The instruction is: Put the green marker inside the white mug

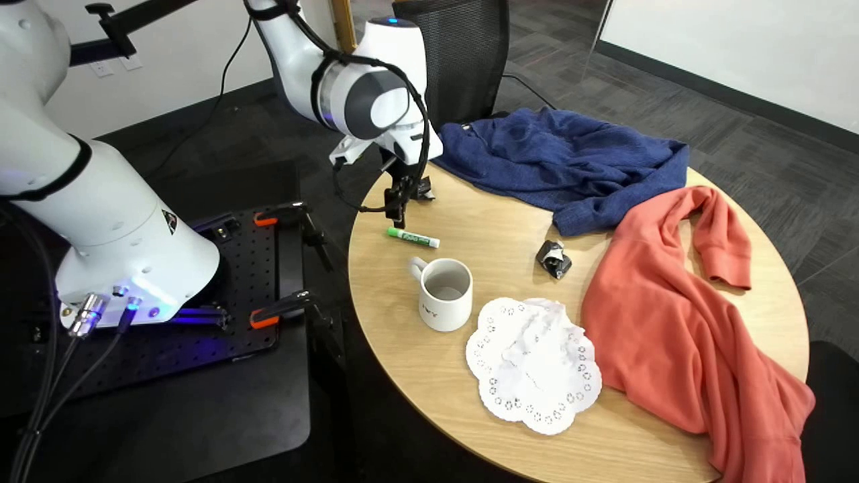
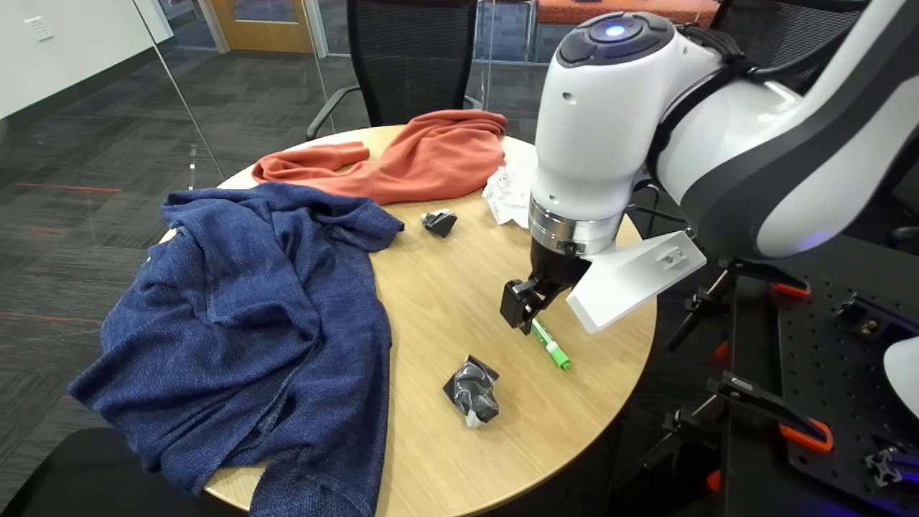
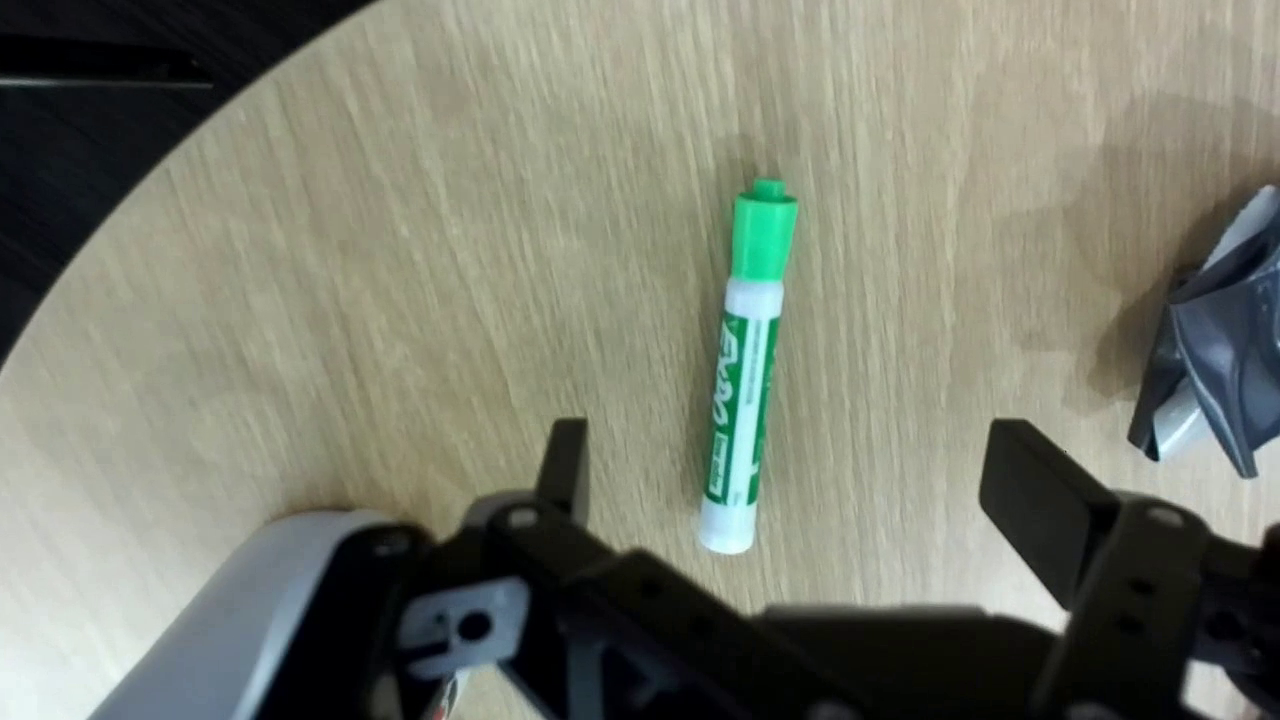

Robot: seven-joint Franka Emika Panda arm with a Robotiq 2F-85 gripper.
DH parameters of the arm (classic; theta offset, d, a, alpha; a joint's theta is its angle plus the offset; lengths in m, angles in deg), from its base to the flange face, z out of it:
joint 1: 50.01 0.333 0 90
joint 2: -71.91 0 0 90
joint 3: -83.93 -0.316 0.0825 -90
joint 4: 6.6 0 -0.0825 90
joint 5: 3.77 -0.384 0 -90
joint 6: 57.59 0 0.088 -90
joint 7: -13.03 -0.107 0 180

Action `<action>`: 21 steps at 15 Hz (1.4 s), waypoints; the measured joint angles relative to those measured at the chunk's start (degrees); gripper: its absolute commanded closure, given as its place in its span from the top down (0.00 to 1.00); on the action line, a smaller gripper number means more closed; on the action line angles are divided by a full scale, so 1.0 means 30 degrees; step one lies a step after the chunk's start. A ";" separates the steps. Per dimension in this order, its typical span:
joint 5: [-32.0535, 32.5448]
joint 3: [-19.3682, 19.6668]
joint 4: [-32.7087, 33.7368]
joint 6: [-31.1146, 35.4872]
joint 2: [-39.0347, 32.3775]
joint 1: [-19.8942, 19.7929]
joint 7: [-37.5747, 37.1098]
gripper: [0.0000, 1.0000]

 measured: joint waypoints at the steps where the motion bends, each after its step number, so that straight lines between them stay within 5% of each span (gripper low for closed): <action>1: 0.0039 0.0206 0.0199 0.0516 -0.0394 0.0003 0.0000 1.00; 12: 0.0068 0.1471 0.2092 0.2349 -0.3610 0.0310 -0.0003 1.00; 13: 0.0068 0.1544 0.2208 0.2351 -0.3770 0.0385 -0.0005 0.75; 21: 0.0068 0.2387 0.2747 0.2727 -0.4491 0.1201 -0.0043 0.19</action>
